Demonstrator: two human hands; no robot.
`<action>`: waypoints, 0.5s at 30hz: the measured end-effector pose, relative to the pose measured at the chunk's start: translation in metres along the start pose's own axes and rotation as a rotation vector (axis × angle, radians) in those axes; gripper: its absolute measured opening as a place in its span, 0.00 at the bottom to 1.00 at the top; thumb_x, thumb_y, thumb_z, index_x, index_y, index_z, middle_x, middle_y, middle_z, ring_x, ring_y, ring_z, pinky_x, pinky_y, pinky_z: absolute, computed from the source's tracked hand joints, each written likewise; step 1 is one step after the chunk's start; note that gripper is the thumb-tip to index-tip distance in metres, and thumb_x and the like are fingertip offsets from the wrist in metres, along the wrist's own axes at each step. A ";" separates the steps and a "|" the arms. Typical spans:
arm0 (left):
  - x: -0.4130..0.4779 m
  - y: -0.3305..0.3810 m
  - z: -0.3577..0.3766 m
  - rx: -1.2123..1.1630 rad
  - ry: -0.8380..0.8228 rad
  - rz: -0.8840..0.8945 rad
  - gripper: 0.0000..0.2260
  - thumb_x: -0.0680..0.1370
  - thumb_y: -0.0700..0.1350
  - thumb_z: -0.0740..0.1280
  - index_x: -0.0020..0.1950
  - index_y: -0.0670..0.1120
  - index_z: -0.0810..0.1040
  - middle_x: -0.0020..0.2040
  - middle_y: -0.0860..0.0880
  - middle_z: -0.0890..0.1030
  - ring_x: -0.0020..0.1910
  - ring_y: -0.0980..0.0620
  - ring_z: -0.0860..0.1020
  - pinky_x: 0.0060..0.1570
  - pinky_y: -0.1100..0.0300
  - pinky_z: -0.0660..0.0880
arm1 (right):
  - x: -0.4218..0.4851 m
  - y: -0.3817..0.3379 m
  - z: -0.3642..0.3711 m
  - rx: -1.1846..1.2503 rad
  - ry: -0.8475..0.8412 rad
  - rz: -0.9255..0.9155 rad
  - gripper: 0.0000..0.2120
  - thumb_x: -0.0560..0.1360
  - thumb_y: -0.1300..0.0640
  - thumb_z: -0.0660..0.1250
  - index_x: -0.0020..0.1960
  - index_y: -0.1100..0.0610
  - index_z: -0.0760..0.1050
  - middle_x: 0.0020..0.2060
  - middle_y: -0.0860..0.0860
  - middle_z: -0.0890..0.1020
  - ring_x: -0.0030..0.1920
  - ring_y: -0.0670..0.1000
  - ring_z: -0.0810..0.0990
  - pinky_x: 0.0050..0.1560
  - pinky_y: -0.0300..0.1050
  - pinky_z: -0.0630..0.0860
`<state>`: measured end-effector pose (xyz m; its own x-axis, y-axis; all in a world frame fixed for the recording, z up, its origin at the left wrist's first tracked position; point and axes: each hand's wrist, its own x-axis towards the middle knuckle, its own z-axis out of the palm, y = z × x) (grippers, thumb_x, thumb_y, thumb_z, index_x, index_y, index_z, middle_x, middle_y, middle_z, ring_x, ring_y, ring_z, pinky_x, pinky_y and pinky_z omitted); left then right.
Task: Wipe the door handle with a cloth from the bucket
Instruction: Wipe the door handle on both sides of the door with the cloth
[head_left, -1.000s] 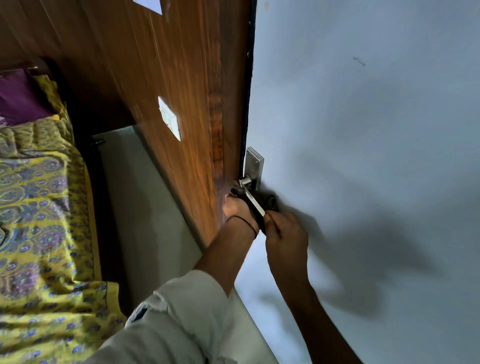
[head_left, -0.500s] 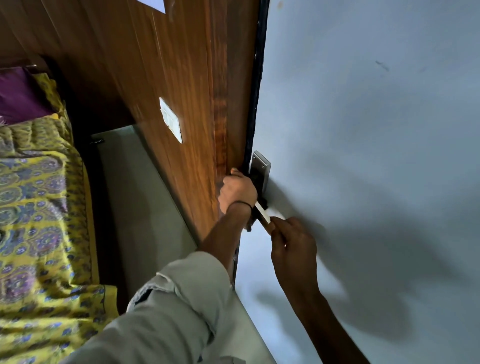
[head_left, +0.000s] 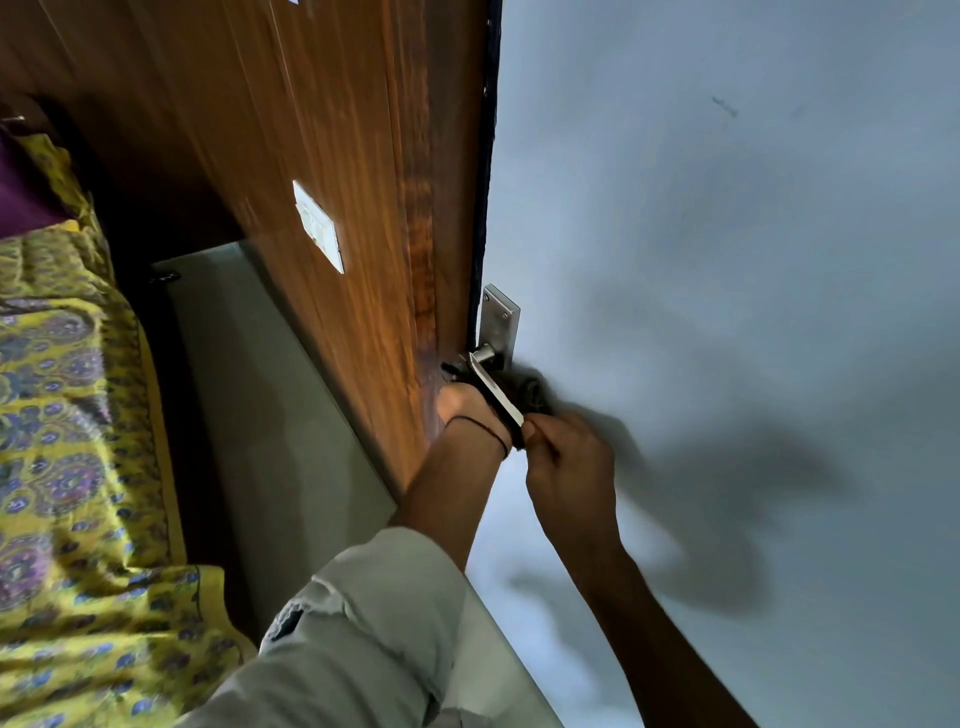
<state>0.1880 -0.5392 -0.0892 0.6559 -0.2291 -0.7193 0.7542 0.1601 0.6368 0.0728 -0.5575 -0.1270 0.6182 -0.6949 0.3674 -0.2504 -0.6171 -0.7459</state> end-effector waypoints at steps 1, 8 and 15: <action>-0.001 -0.004 -0.001 -0.053 -0.019 -0.022 0.18 0.85 0.48 0.49 0.40 0.44 0.70 0.43 0.42 0.74 0.59 0.41 0.75 0.47 0.54 0.77 | -0.001 0.001 0.000 -0.005 -0.008 0.013 0.10 0.75 0.61 0.62 0.38 0.60 0.79 0.34 0.51 0.77 0.35 0.45 0.68 0.36 0.27 0.63; -0.011 -0.038 -0.008 -0.047 0.019 0.137 0.23 0.84 0.56 0.54 0.71 0.43 0.72 0.67 0.45 0.77 0.66 0.44 0.75 0.71 0.50 0.69 | -0.017 0.001 -0.022 0.187 0.040 0.303 0.17 0.79 0.53 0.68 0.32 0.54 0.76 0.26 0.47 0.78 0.29 0.45 0.75 0.32 0.37 0.68; -0.040 -0.052 -0.001 0.395 0.083 0.533 0.19 0.84 0.52 0.52 0.60 0.36 0.66 0.51 0.43 0.78 0.50 0.44 0.77 0.31 0.67 0.64 | -0.040 0.002 -0.031 0.189 0.254 0.323 0.14 0.80 0.46 0.62 0.41 0.47 0.81 0.37 0.47 0.85 0.40 0.46 0.83 0.39 0.41 0.77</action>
<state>0.1226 -0.5373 -0.0939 0.9478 -0.1387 -0.2871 0.2688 -0.1366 0.9535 0.0250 -0.5421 -0.1259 0.3222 -0.9240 0.2061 -0.2452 -0.2917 -0.9246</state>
